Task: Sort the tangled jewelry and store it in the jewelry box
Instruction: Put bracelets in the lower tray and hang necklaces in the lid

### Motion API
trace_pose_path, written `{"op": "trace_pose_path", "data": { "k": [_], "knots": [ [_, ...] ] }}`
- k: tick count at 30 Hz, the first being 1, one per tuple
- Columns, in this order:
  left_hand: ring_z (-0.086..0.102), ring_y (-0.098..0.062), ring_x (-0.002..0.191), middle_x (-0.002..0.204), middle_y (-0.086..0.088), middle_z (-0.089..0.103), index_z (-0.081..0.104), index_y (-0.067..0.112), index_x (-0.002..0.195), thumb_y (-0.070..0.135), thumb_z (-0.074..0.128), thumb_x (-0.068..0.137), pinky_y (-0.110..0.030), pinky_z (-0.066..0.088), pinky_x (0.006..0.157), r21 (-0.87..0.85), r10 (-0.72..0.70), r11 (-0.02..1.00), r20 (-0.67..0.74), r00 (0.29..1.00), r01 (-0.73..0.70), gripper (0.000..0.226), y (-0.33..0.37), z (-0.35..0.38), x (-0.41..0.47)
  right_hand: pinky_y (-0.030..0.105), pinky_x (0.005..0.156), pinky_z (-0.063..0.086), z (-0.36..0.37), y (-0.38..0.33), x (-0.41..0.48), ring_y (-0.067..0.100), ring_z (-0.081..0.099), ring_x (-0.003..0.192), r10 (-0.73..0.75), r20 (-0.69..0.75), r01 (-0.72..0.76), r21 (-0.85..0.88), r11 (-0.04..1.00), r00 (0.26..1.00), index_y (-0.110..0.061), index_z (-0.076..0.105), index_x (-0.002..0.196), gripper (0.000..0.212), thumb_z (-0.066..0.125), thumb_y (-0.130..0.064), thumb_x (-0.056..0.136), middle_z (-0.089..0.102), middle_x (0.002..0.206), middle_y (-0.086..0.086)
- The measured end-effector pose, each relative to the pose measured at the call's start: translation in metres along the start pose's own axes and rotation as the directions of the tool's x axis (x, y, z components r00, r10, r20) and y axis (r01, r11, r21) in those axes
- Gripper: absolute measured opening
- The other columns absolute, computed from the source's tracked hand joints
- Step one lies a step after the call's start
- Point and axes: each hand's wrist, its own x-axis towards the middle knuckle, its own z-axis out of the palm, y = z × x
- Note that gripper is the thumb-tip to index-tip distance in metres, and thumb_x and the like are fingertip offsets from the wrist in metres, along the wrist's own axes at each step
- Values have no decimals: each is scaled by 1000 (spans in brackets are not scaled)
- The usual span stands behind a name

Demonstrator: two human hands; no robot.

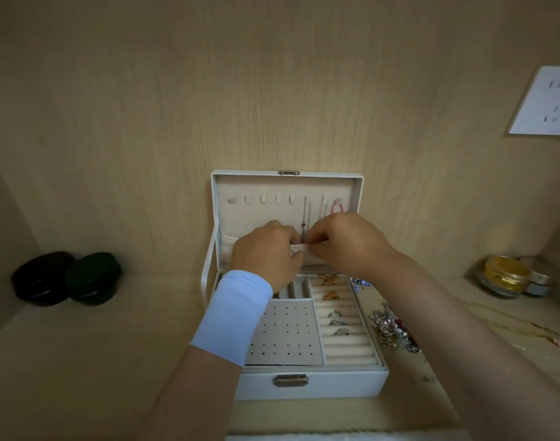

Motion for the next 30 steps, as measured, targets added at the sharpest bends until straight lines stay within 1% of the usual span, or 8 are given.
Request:
{"op": "trace_pose_path", "data": {
  "k": [4,7,11,14,18,22,26,30],
  "knots": [
    [58,-13,103,111,10,61,64,32,116,40,57,93,-33,51,84,-30,39,999,-51,998,-41,25,6,-5,-5,5,73,42,-20,17,-18,-7,61,78,32,-74,-18,183,983,997,-26,78,102,18,70,-15,90,72,97,-14],
    [56,-6,91,99,16,61,66,32,111,35,61,92,-28,50,83,-201,77,976,-27,997,-80,20,25,-4,-10,1,62,37,-46,48,-44,-19,55,68,110,-89,-88,221,971,990,-28,77,98,13,72,-19,90,70,95,-16],
    [58,0,74,86,17,67,71,27,101,27,64,90,-26,52,80,-420,172,899,67,983,-128,13,79,13,-11,6,51,41,-72,107,-80,-15,56,55,247,3,-243,196,950,969,-26,78,96,9,74,-21,90,70,93,-9],
    [63,-6,80,89,11,70,72,23,100,26,64,91,-29,54,83,-446,237,883,155,959,-146,13,120,35,1,7,47,39,-77,150,-101,-9,56,47,375,65,-380,135,915,925,-26,79,96,10,73,-20,90,70,88,-11],
    [64,-14,90,98,7,71,74,24,99,30,63,91,-33,52,89,-346,265,925,291,919,-157,14,165,75,30,6,57,40,-65,191,-118,-6,56,59,446,49,-447,10,895,894,-27,79,97,11,72,-23,90,72,90,-11],
    [67,-21,93,100,0,72,74,20,97,30,58,95,-37,54,91,-205,222,968,424,878,-146,19,189,112,54,29,80,56,-44,220,-123,11,65,86,478,89,-471,-90,878,874,-28,79,91,9,71,-26,87,76,98,-9],
    [63,-23,110,121,-3,69,73,19,116,23,59,96,-36,49,100,-128,205,978,511,835,-162,25,204,140,71,33,81,56,-30,238,-127,15,66,92,501,134,-493,-91,865,855,-32,79,94,12,75,-26,84,73,100,-9],
    [60,-23,117,130,-2,64,69,17,124,23,63,94,-34,45,105,-44,184,980,577,796,-194,31,211,156,82,29,72,52,-23,241,-122,20,67,90,509,76,-500,-117,858,857,-31,72,78,5,72,-30,83,73,96,-4]
  ]
}}
